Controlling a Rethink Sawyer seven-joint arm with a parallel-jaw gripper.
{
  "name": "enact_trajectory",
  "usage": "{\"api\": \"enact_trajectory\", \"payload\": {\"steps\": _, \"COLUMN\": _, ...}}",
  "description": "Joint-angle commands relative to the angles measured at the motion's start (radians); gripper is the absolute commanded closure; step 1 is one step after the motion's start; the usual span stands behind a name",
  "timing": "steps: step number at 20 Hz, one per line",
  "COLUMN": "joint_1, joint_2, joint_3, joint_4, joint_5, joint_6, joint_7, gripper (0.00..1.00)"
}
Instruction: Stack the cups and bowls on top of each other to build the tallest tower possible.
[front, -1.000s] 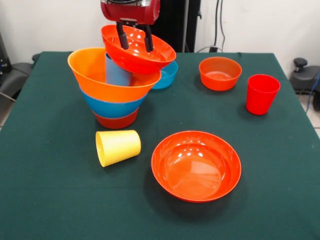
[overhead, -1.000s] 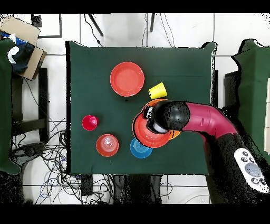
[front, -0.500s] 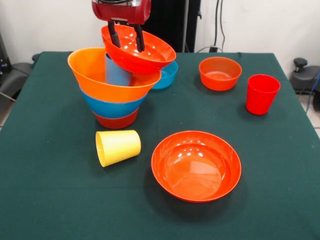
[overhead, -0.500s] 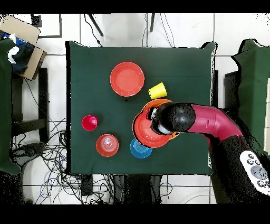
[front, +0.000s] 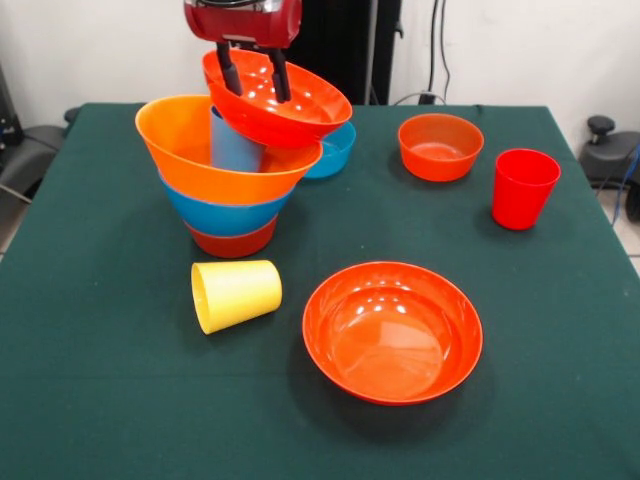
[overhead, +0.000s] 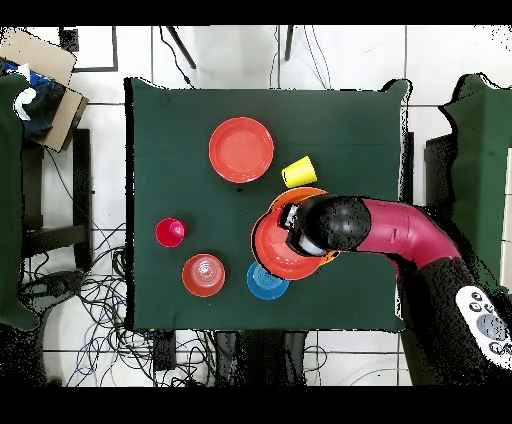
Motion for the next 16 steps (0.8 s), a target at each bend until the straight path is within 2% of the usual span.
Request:
{"api": "enact_trajectory", "payload": {"steps": 1, "joint_1": 0.001, "joint_2": 0.068, "joint_3": 0.052, "joint_4": 0.076, "joint_5": -0.07, "joint_6": -0.086, "joint_7": -0.116, "gripper": 0.0}}
{"api": "enact_trajectory", "payload": {"steps": 16, "joint_1": -0.022, "joint_2": 0.052, "joint_3": 0.058, "joint_4": 0.073, "joint_5": -0.077, "joint_6": -0.057, "joint_7": -0.13, "gripper": 0.0}}
